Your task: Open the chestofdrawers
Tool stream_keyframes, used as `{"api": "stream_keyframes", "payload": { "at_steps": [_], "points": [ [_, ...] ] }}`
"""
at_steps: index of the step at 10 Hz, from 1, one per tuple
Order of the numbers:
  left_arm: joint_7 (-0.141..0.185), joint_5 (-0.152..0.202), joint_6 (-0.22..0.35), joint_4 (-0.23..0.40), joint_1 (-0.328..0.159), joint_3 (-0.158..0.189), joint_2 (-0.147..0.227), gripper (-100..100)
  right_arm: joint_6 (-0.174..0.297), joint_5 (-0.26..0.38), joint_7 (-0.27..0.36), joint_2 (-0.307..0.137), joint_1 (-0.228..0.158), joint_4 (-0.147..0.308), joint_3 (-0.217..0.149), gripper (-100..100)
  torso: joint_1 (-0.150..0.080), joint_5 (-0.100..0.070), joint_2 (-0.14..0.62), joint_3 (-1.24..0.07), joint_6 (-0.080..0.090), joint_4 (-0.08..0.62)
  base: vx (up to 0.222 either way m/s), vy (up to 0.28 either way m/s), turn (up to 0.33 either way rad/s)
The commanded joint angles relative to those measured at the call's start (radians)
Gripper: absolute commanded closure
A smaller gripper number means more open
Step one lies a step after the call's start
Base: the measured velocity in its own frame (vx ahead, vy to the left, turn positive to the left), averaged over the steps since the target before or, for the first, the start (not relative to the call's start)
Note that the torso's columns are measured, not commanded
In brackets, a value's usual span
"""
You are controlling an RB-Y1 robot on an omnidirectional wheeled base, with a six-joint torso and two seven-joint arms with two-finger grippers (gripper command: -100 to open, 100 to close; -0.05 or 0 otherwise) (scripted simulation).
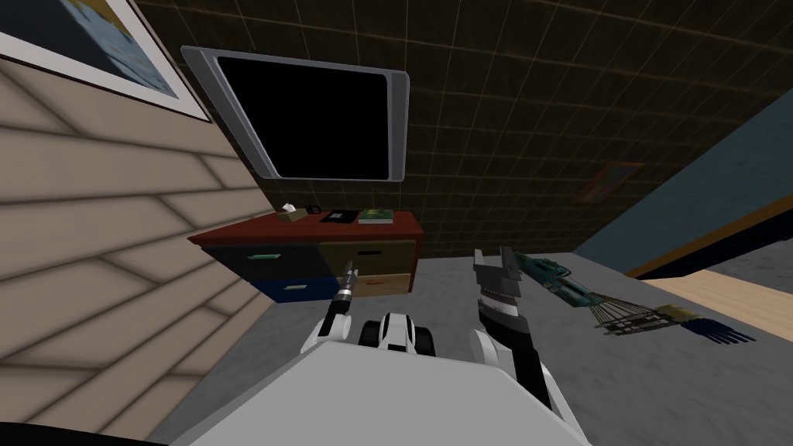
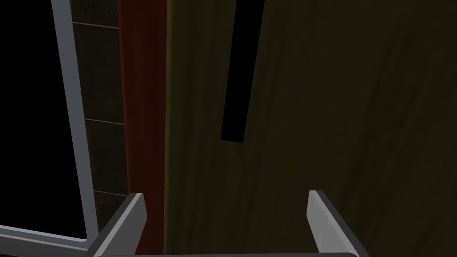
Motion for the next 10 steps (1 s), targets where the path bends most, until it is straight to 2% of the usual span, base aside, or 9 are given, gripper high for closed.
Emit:
{"api": "stream_keyframes", "payload": {
  "at_steps": [1, 3, 4, 5, 6, 10],
  "points": [
    [-0.001, 0.0, 0.003, 0.004, -0.004, 0.001, 0.048, -100, 0.0, 0.0, 0.0, 0.0, 0.0, 0.0, 0.0, 0, -0.001, 0.0, 0.002, 0.002, 0.0, 0.001, 0.025, 0.008, -0.001],
    [-0.001, 0.001, 0.014, 0.005, -0.009, 0.003, 0.089, -100, 0.0, 0.0, 0.0, 0.0, 0.0, 0.0, 0.0, 0, -0.001, 0.0, 0.004, 0.003, 0.0, 0.001, 0.034, 0.004, 0.0],
    [-0.003, 0.004, 0.039, -0.002, -0.021, 0.008, 0.072, -100, 0.0, 0.0, 0.0, 0.0, 0.0, 0.0, 0.0, 0, -0.001, 0.0, 0.003, 0.002, 0.0, 0.001, 0.118, 0.01, 0.003],
    [-0.004, 0.005, 0.051, -0.006, -0.027, 0.011, 0.091, -100, 0.0, 0.0, 0.0, 0.0, 0.0, 0.0, 0.0, 0, -0.001, 0.0, -0.001, -0.001, 0.0, 0.0, 0.172, 0.047, 0.001],
    [-0.004, 0.007, 0.062, -0.013, -0.032, 0.014, 0.048, -100, 0.0, 0.0, 0.0, 0.0, 0.0, 0.0, 0.0, 0, 0.001, 0.0, -0.003, -0.002, 0.0, -0.001, 0.163, 0.042, 0.0],
    [-0.004, 0.008, 0.068, -0.018, -0.035, 0.016, -0.031, -100, 0.0, 0.0, 0.0, 0.0, 0.0, 0.0, 0.0, 0, -0.002, -0.001, 0.009, 0.006, 0.0, 0.003, 0.037, -0.005, 0.001]
  ]
}}
